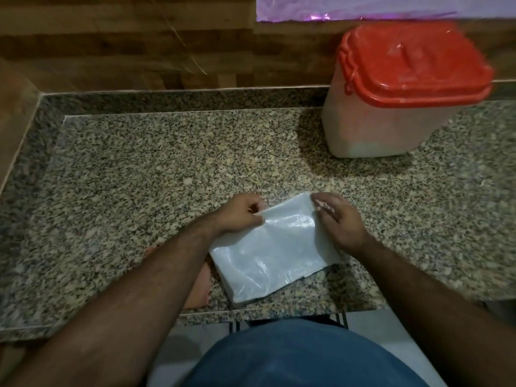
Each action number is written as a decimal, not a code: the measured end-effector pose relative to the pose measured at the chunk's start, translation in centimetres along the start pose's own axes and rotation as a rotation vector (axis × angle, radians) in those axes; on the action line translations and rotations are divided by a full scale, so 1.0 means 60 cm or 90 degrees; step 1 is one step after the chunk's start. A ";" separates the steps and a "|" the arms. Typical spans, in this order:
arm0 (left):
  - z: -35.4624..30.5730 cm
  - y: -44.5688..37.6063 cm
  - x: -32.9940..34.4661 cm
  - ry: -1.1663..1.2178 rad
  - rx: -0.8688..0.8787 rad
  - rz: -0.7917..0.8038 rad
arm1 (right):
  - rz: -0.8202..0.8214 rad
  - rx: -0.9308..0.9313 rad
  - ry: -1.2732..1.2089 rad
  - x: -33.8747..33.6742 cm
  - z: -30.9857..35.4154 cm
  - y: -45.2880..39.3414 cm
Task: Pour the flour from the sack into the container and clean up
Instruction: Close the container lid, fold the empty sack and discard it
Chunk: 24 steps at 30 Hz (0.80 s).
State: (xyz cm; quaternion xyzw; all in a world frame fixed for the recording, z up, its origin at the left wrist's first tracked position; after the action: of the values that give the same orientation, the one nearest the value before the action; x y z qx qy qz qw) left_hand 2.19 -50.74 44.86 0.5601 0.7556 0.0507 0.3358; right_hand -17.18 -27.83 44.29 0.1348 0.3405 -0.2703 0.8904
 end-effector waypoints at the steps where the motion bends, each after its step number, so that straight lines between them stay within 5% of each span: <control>1: 0.004 0.014 -0.009 0.064 -0.004 -0.002 | -0.047 0.058 -0.084 0.000 0.002 0.007; 6: 0.014 0.069 -0.045 0.315 -0.040 -0.042 | -0.224 0.202 -0.447 -0.006 0.056 0.027; 11: 0.004 0.086 -0.018 0.559 -0.006 -0.116 | 0.017 0.163 -0.644 0.023 0.121 0.024; 17: 0.003 0.105 0.003 0.769 0.030 -0.233 | 0.205 0.147 -0.647 -0.011 0.158 -0.010; 24: 0.015 0.144 -0.036 0.708 0.013 -0.236 | 0.213 0.115 -0.608 -0.031 0.180 -0.045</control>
State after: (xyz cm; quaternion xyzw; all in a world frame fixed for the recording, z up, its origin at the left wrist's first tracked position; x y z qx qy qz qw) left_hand 10.05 -49.74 49.06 0.3112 0.9042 0.2697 -0.1133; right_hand -14.12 -33.88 53.35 0.1251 -0.1553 -0.1838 0.9625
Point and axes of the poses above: each hand's wrist, its own y-axis away from the middle knuckle, its own x-axis out of the palm, z = x × y, the point moved 1 cm from there along -y, towards the middle knuckle, and after that the axes turned 2 degrees about -x, right-handed, at the moved point
